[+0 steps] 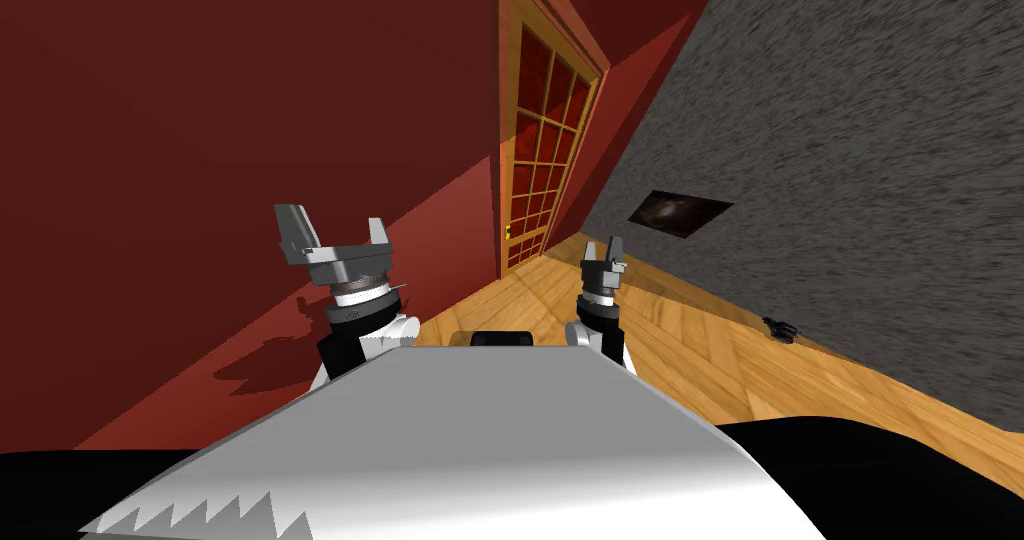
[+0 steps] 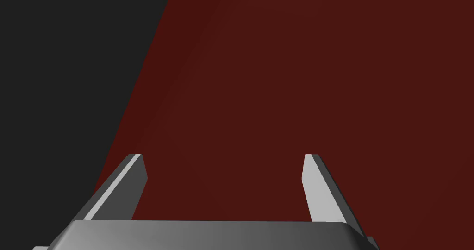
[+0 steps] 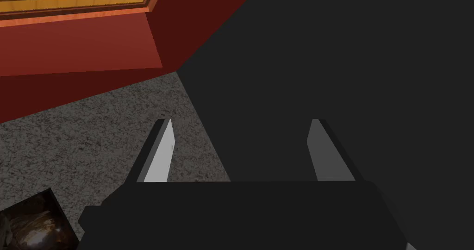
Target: Pull the door open
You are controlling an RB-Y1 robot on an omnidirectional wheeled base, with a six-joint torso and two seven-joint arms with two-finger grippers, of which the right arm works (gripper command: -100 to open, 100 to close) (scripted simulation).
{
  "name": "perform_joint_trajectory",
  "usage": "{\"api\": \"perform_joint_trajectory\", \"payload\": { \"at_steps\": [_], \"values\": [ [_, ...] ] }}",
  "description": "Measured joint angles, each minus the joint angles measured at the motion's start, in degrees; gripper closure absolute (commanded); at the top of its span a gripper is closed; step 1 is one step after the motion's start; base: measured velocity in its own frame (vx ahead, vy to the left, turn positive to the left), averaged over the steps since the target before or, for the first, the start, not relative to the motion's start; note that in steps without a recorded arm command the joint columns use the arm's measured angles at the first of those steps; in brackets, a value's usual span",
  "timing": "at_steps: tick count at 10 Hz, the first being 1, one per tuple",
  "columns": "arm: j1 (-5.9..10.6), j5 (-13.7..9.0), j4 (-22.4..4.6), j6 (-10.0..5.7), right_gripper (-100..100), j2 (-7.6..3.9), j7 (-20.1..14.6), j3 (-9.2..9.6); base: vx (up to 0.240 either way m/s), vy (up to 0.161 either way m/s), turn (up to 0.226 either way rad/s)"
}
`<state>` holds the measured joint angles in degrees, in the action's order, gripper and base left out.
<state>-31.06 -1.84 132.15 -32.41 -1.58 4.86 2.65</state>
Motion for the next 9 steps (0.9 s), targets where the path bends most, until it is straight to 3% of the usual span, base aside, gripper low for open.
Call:
{"api": "perform_joint_trajectory", "payload": {
  "at_steps": [3, 9],
  "values": [
    [1.30, 1.3, -3.4, -0.55, -100, -0.56, 2.2, -0.71, 0.119, -0.006, 0.069],
    [2.66, 4.1, -10.8, -3.20, -100, -1.64, 7.3, -1.80, 0.095, -0.006, 0.075]
  ]
}}
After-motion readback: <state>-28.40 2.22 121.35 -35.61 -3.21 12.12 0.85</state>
